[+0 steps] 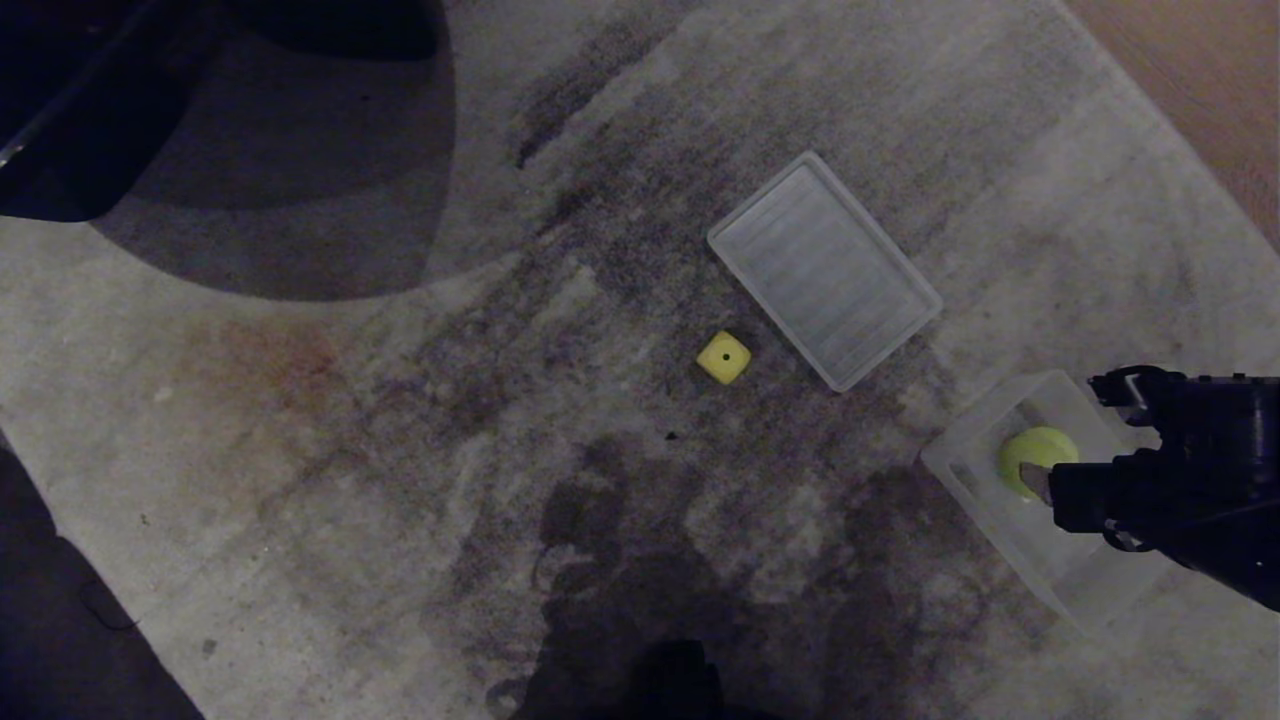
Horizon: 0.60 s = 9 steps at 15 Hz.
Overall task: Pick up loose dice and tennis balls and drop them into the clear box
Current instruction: Put the ball in the box
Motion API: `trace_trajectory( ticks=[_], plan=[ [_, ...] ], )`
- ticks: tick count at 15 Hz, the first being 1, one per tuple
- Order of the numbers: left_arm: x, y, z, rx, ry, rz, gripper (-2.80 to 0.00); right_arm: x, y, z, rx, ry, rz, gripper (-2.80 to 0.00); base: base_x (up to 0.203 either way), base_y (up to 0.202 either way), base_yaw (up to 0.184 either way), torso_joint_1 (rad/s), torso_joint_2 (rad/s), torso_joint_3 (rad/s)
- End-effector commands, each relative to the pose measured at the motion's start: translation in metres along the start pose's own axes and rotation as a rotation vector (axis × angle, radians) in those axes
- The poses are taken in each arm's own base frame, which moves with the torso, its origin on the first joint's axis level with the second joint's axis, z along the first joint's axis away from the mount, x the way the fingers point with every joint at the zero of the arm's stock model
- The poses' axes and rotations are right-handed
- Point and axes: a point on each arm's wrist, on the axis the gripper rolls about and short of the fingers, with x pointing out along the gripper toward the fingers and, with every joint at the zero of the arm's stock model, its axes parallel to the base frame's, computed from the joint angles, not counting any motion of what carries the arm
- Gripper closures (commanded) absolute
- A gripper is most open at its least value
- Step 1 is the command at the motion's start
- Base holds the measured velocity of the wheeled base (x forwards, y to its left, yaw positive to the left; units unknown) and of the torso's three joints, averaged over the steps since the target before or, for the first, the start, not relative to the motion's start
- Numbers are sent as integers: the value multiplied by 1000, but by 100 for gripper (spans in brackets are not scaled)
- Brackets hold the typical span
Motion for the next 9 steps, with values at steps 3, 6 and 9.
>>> trace_trajectory(
  ticks=[3, 6, 9],
  plan=[
    [0, 0, 0, 0, 3, 1, 0, -5, -4, 2, 10, -19, -10, -280, 0, 0, 0, 0, 0, 0],
    [0, 0, 0, 0, 3, 1, 0, -25, -9, 5, 54, -74, 17, -280, 0, 0, 0, 0, 0, 0],
    [0, 0, 0, 0, 3, 1, 0, -56, -17, -1, 120, -109, 57, 0, 0, 0, 0, 0, 0, 0]
  ],
)
